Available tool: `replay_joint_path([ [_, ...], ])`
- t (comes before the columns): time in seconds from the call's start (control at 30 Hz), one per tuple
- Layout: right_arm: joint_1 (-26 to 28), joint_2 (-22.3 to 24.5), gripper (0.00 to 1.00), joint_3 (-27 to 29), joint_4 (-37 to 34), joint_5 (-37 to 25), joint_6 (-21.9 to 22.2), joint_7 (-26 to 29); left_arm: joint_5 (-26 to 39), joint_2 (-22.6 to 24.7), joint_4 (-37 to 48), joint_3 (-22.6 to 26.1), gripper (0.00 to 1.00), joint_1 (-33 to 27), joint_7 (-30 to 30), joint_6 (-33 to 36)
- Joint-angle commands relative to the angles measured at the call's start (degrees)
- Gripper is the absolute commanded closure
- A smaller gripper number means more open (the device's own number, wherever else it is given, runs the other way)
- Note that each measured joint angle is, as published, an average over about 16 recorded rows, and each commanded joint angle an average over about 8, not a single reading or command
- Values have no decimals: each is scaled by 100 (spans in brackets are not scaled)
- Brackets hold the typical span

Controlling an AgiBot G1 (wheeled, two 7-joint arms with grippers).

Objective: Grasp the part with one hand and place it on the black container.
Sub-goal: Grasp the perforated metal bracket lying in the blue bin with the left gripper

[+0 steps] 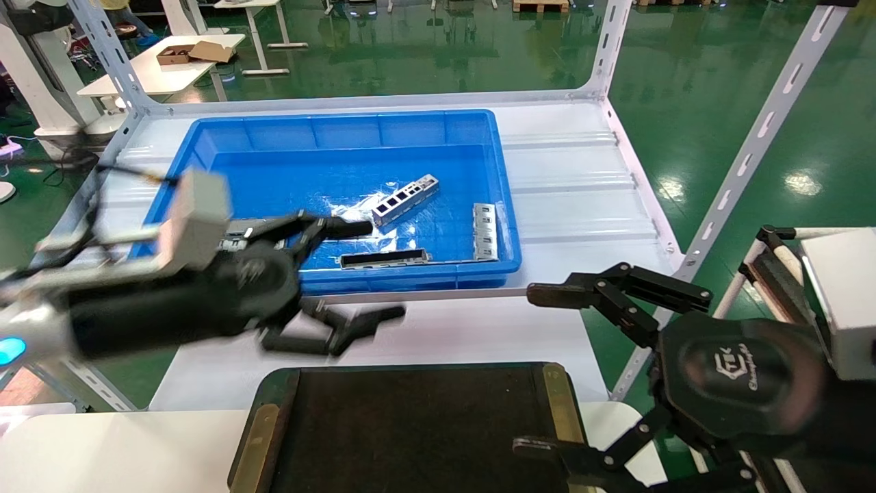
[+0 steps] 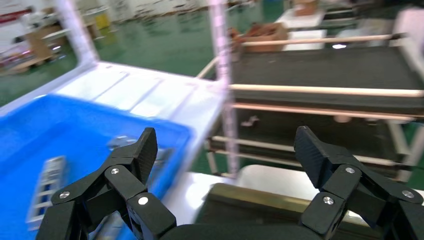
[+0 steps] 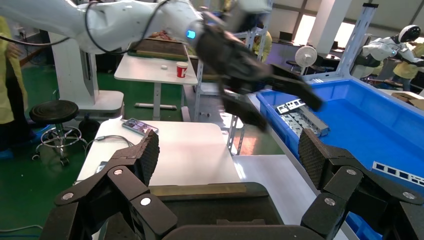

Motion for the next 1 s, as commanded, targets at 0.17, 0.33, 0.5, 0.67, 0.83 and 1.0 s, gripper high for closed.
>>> replay_joint_path([
  [0.17, 0, 0, 0, 0, 0, 0, 0, 0, 848, 846, 1247, 378, 0, -742, 161, -680],
  [0.33, 0, 0, 0, -1, 0, 0, 0, 0, 1319, 1588, 2565, 548, 0, -1245, 505, -1423],
  [0.5, 0, 0, 0, -1, 0, 1, 0, 0, 1558, 2199, 3731, 623, 0, -1636, 910, -2006],
  [0.67, 0, 0, 51, -1, 0, 1, 0, -1, 1663, 2672, 4630, 660, 47, -1923, 1257, -2419],
  [0.83, 0, 1, 100, -1, 0, 1, 0, -1, 1658, 2971, 5168, 654, 100, -2054, 1521, -2821],
  [1.0, 1, 1, 100, -2, 0, 1, 1, -1, 1570, 3068, 5342, 657, 100, -2047, 1630, -3082],
])
